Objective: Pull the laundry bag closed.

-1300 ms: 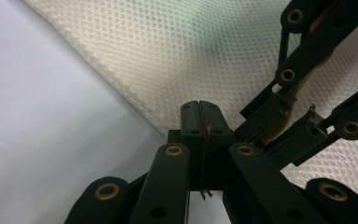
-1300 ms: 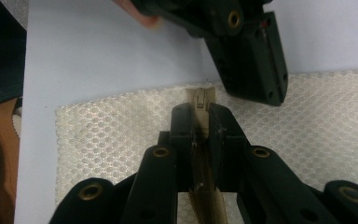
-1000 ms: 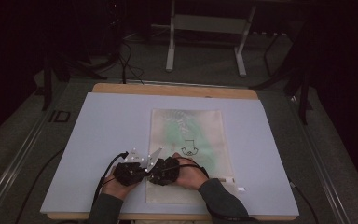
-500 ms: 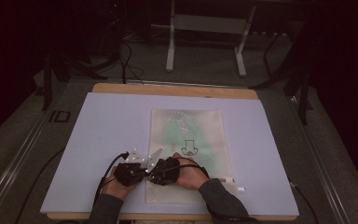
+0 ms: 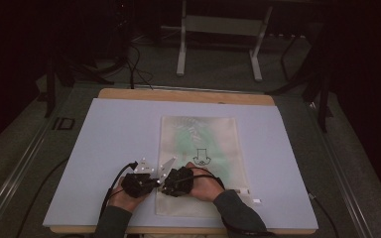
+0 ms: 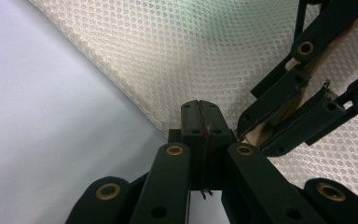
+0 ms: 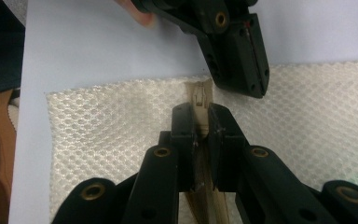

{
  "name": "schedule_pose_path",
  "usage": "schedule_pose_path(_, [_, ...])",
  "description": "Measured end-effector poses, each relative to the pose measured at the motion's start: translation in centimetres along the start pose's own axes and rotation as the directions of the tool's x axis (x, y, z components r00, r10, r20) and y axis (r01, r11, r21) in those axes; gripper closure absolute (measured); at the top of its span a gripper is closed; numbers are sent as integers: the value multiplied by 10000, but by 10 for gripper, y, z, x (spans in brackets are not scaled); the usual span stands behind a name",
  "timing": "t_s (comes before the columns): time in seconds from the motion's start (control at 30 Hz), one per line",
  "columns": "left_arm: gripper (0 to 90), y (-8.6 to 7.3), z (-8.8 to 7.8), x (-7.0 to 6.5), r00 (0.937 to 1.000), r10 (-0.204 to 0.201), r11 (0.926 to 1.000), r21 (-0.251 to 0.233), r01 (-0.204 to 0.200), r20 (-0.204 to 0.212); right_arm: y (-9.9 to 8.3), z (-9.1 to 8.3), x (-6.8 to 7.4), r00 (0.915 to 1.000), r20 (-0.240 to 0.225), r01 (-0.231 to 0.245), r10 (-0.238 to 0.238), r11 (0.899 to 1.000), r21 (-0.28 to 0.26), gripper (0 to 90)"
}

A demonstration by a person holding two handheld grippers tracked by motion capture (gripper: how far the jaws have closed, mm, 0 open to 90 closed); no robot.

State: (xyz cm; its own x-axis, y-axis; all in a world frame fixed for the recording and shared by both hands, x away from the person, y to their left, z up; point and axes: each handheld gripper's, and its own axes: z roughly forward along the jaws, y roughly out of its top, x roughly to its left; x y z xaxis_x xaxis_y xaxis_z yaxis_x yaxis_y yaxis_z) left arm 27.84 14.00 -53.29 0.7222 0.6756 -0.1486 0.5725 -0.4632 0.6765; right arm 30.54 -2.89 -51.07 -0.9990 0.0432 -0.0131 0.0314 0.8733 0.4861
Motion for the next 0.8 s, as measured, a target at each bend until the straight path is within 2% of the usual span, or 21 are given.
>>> schedule_pose_path(0.8, [897,0,0,-1,10000,7,10000,23,-7,-77,-16,-9,1,9999,117,-14,12,9999,161,823])
